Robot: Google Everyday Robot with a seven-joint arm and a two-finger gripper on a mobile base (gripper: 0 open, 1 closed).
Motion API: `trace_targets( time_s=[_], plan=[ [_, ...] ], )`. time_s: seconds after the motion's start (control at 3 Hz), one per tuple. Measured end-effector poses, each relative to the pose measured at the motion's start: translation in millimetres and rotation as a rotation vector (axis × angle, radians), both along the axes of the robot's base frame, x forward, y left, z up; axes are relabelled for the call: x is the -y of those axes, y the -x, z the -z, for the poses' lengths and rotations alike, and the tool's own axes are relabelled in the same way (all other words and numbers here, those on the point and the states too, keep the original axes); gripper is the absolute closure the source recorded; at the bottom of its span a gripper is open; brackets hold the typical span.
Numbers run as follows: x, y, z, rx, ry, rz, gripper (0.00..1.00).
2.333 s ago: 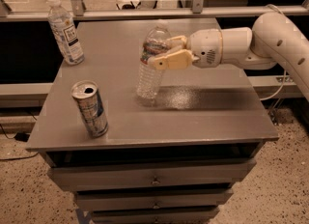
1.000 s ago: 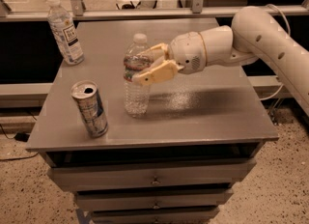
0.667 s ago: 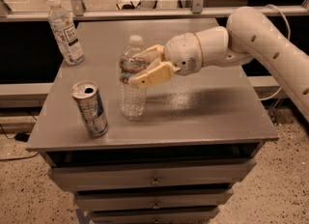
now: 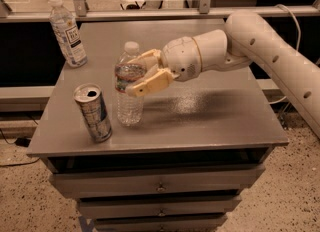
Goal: Move water bottle near redbull can
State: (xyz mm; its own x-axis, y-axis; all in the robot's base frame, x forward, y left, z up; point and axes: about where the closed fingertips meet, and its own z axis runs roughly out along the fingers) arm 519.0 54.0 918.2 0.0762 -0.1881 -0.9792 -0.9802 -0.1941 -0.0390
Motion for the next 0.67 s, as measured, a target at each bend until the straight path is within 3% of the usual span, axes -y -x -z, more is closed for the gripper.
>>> trace_targets(
  time_s=[0.67],
  plan=[
    [-13.0, 12.6, 2.3, 0.061, 0.048, -0.08, 0.6]
  ],
)
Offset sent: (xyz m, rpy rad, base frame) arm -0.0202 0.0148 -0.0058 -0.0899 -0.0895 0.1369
